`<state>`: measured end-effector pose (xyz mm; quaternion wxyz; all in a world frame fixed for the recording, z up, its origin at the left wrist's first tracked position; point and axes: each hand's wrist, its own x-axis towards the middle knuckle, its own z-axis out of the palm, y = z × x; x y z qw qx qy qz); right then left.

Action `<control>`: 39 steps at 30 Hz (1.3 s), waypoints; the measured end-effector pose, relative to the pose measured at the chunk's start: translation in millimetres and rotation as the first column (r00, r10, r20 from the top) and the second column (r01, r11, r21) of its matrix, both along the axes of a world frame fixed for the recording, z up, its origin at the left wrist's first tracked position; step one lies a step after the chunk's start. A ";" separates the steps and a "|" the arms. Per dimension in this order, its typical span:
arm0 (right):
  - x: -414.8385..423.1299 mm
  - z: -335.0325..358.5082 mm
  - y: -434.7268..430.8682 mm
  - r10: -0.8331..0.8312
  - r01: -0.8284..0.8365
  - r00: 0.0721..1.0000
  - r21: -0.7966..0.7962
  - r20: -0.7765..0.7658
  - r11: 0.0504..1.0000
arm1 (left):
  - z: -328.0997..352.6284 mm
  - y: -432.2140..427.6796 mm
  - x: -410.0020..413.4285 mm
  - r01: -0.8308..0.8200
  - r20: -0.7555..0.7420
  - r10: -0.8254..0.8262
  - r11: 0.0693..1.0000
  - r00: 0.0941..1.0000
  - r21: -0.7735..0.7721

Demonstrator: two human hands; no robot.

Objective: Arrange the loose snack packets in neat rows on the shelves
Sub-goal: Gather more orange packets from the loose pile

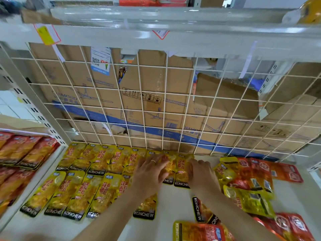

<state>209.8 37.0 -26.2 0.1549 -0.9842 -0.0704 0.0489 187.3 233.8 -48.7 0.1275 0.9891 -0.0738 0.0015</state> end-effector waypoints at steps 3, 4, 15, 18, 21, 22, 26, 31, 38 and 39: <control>-5.8 -2.9 -2.6 0.031 -0.026 0.994 -0.052 0.105 0.998 | -3.3 -1.1 -2.7 -0.006 0.005 0.006 0.999 1.000 0.037; -8.0 -2.6 -3.0 0.060 -0.053 0.995 -0.078 0.082 0.996 | -4.7 -0.5 -3.4 0.002 0.011 -0.003 0.999 1.000 0.035; -7.4 -3.5 2.8 0.145 -0.149 0.989 -0.153 -0.037 0.977 | -7.8 0.2 -0.1 0.019 -0.022 -0.018 0.999 1.000 0.044; -10.8 -5.8 5.1 0.132 -0.136 0.991 -0.162 -0.034 0.977 | -10.9 1.3 0.7 0.017 -0.024 -0.015 0.998 1.000 0.060; -10.6 -3.5 7.0 0.125 -0.132 0.991 -0.144 -0.055 0.981 | -7.8 0.1 -2.6 0.028 0.027 -0.030 0.998 0.999 0.055; -11.5 -1.1 7.6 0.125 -0.132 0.990 -0.126 -0.059 0.983 | -7.2 0.1 -4.5 0.036 0.061 -0.038 0.999 0.997 0.039; -24.2 14.1 3.8 0.095 -0.095 0.995 0.000 0.007 0.995 | -1.0 -3.7 -15.8 0.034 0.217 -0.023 0.998 0.976 -0.048; -50.9 42.4 -20.3 -0.050 0.043 0.996 0.103 0.068 0.994 | 21.7 -18.0 -24.4 0.089 0.241 -0.074 0.995 0.968 -0.052; -103.0 76.3 -69.6 -0.318 0.300 0.933 0.124 0.168 0.946 | 61.9 -63.4 -23.3 0.349 0.229 -0.305 0.919 0.924 -0.186; -111.3 80.8 -76.5 -0.352 0.336 0.920 0.115 0.172 0.935 | 68.4 -72.5 -24.1 0.383 0.232 -0.336 0.902 0.913 -0.198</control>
